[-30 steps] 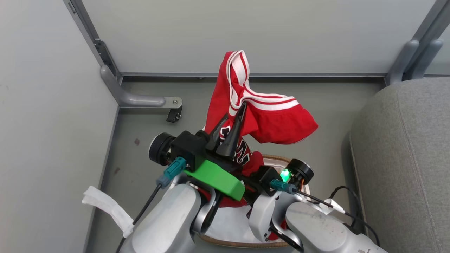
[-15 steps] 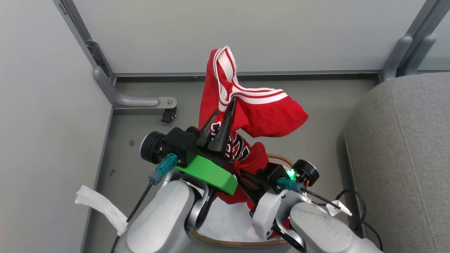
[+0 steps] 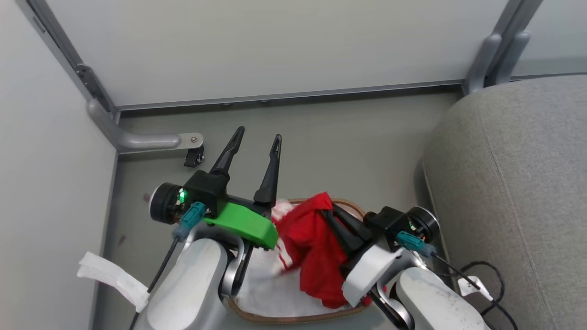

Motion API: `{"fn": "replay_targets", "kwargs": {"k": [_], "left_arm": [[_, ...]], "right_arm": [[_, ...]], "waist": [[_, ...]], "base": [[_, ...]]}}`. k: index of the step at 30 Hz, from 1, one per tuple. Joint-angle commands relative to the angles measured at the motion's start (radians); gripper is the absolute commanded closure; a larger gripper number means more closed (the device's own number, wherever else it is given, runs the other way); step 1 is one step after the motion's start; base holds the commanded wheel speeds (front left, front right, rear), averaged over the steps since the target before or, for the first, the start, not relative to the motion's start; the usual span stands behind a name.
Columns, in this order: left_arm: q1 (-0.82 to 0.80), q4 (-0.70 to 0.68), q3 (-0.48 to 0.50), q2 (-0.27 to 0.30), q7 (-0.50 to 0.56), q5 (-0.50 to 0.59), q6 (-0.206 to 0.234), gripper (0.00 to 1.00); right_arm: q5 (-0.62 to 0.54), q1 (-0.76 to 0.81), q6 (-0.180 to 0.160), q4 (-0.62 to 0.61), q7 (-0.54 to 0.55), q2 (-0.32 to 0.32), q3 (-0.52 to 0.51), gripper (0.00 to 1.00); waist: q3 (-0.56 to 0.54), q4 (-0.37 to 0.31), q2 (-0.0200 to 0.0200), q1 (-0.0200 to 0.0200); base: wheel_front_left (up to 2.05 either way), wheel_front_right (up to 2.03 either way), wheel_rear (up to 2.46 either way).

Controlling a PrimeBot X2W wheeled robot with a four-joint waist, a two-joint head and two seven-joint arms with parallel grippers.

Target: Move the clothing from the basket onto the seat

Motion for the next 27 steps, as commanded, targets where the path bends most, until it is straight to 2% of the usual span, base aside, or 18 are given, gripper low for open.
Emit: {"fn": "replay_targets", "kwargs": {"k": [1, 17, 22, 27], "left_arm": [[0.016, 0.010, 0.016, 0.003, -0.001, 0.020, -0.008, 0.00], [0.113, 0.023, 0.204, 0.010, -0.001, 0.132, -0.064, 0.00], [0.134, 0.025, 0.243, 0.008, -0.001, 0.153, -0.074, 0.00], [0.145, 0.029, 0.255, 0.005, -0.001, 0.156, -0.086, 0.00]], "right_arm": [[-0.006, 0.022, -0.001, -0.027, -0.003, -0.003, -0.025, 1.00], [-0.027, 0.115, -0.001, -0.214, -0.003, -0.003, -0.161, 1.00], [-0.022, 0.124, -0.001, -0.242, -0.003, -0.003, -0.182, 1.00], [-0.020, 0.118, -0.001, -0.262, -0.003, -0.003, -0.232, 1.00]], "waist": [[0.006, -0.051, -0.0001, 0.0000], [0.018, -0.377, -0.0001, 0.0000], [0.015, -0.475, -0.0001, 0.0000], [0.018, -0.544, -0.0001, 0.0000]], "base": [[0.00, 0.00, 0.00], [0.00, 0.00, 0.00], [0.00, 0.00, 0.00], [0.00, 0.00, 0.00]]}}
